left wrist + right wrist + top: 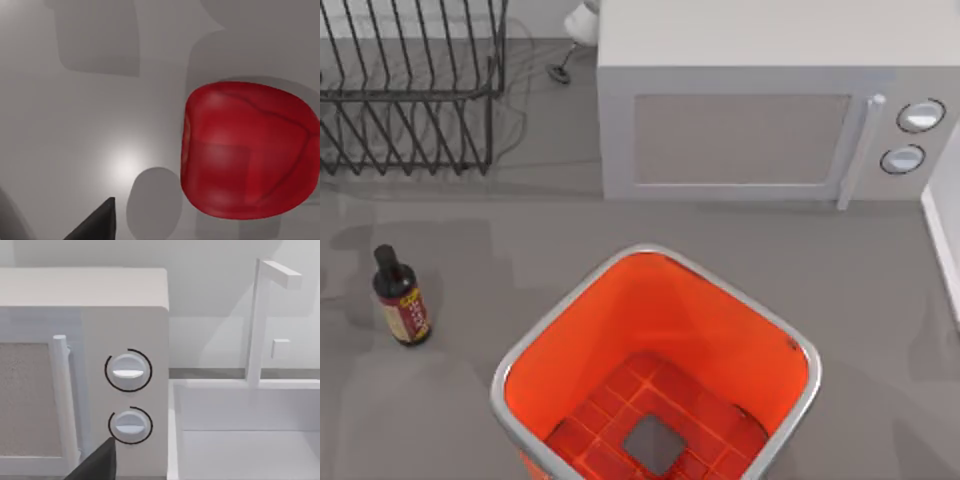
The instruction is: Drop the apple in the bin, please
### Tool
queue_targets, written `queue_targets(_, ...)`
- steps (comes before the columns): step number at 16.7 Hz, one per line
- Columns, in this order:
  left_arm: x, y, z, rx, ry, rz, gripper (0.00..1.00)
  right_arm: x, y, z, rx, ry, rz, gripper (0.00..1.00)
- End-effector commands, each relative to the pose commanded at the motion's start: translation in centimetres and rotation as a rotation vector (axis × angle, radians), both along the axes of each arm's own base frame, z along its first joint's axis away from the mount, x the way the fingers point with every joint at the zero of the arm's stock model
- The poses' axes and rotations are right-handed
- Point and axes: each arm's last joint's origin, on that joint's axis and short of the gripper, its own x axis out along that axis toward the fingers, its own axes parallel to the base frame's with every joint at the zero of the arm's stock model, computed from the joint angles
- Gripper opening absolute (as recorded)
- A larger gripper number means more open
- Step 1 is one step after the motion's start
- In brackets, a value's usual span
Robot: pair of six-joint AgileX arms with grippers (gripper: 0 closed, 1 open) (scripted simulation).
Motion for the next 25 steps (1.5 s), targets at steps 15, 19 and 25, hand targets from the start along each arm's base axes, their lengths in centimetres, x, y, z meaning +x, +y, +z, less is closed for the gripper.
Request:
queue_targets(15, 0.5, 0.1, -6.9, 0.0, 0.0, 0.003, 0.77, 0.0, 0.0, 0.0, 0.0, 0.0, 0.0, 1.0)
queue_targets(19, 0.5, 0.1, -6.9, 0.0, 0.0, 0.003, 0.47, 0.0, 0.0, 0.0, 0.0, 0.0, 0.0, 1.0)
queue_targets(25, 0.5, 0.1, -6.9, 0.0, 0.0, 0.003, 0.02, 0.0, 0.0, 0.0, 0.0, 0.0, 0.0, 1.0)
